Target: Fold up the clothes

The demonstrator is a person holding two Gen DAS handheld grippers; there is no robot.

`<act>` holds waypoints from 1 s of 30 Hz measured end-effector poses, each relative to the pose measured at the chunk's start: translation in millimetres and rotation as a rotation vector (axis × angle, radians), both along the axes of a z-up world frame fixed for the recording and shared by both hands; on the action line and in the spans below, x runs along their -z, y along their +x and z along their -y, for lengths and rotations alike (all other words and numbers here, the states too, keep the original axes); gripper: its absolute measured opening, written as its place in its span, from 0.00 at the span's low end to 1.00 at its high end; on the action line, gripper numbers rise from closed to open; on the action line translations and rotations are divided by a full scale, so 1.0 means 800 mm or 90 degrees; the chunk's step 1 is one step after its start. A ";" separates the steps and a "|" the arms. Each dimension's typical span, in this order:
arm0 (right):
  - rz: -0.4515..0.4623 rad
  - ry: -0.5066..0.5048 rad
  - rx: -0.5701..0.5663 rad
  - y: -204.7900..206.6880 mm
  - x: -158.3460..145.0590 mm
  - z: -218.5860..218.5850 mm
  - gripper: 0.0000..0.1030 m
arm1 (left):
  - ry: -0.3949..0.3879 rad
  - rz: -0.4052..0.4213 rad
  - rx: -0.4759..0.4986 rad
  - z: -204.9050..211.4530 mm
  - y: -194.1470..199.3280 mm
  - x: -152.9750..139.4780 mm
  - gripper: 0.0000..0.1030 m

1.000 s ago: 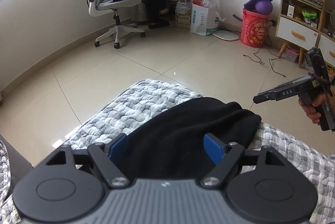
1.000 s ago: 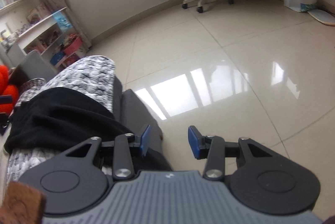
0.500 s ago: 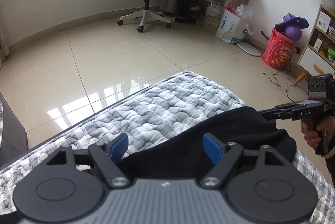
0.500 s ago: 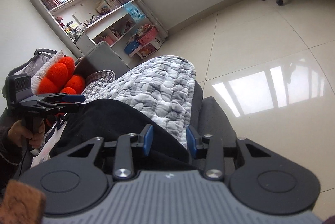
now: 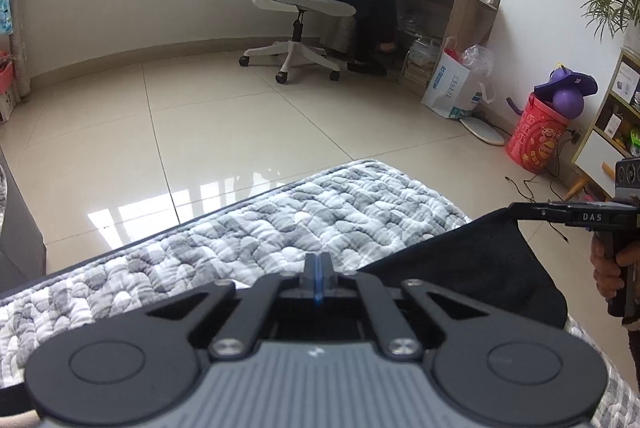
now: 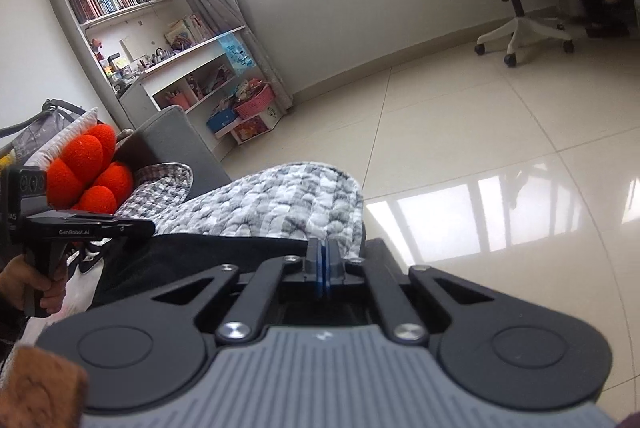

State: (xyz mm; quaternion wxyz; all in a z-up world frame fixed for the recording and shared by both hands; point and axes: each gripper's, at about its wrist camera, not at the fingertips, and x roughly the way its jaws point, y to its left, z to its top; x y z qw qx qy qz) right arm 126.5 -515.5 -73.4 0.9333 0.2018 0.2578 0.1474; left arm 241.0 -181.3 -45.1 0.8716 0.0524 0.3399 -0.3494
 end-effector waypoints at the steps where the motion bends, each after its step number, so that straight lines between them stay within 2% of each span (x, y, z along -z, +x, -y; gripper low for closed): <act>1: 0.002 -0.007 0.005 0.004 -0.001 -0.002 0.02 | -0.002 0.003 0.000 0.001 -0.001 0.000 0.00; 5: -0.036 -0.052 0.005 0.027 0.014 -0.017 0.02 | 0.006 0.005 0.005 0.005 -0.004 0.006 0.00; 9: -0.089 -0.074 0.020 0.036 0.038 -0.025 0.03 | 0.005 0.003 0.002 0.004 -0.007 0.006 0.06; 10: -0.095 -0.078 0.033 0.036 0.041 -0.024 0.08 | 0.000 0.001 0.000 0.002 -0.008 0.005 0.14; 11: -0.097 -0.075 0.044 0.033 0.043 -0.021 0.13 | -0.006 -0.001 -0.003 0.000 -0.010 0.003 0.31; 12: -0.097 -0.065 0.050 0.031 0.044 -0.018 0.13 | -0.012 -0.003 -0.007 -0.003 -0.012 0.002 0.41; 13: -0.096 -0.052 0.055 0.027 0.043 -0.014 0.13 | -0.015 -0.002 -0.011 -0.005 -0.016 0.000 0.59; 14: -0.095 -0.046 0.060 0.023 0.040 -0.013 0.13 | -0.016 0.002 -0.015 -0.008 -0.020 -0.001 0.69; 15: -0.093 -0.041 0.064 0.018 0.036 -0.012 0.13 | -0.017 0.005 -0.019 -0.010 -0.024 -0.003 0.73; 16: -0.092 -0.041 0.066 0.014 0.030 -0.013 0.15 | -0.018 0.008 -0.023 -0.013 -0.028 -0.004 0.82; 17: -0.091 -0.041 0.068 0.011 0.025 -0.014 0.22 | -0.018 0.010 -0.028 -0.015 -0.032 -0.005 0.87; 18: -0.089 -0.042 0.070 0.007 0.019 -0.015 0.27 | -0.020 0.010 -0.032 -0.018 -0.036 -0.006 0.88; 19: -0.084 -0.043 0.071 0.003 0.013 -0.018 0.39 | -0.023 0.009 -0.034 -0.022 -0.040 -0.007 0.88; 20: -0.078 -0.045 0.072 -0.001 0.006 -0.022 0.41 | -0.027 0.008 -0.039 -0.026 -0.045 -0.008 0.88; 25: -0.075 -0.048 0.073 -0.018 -0.021 -0.047 0.41 | -0.044 0.019 -0.079 -0.055 -0.076 -0.023 0.89; 30: -0.110 -0.041 0.082 -0.040 -0.030 -0.072 0.41 | -0.037 0.034 -0.121 -0.094 -0.118 -0.044 0.95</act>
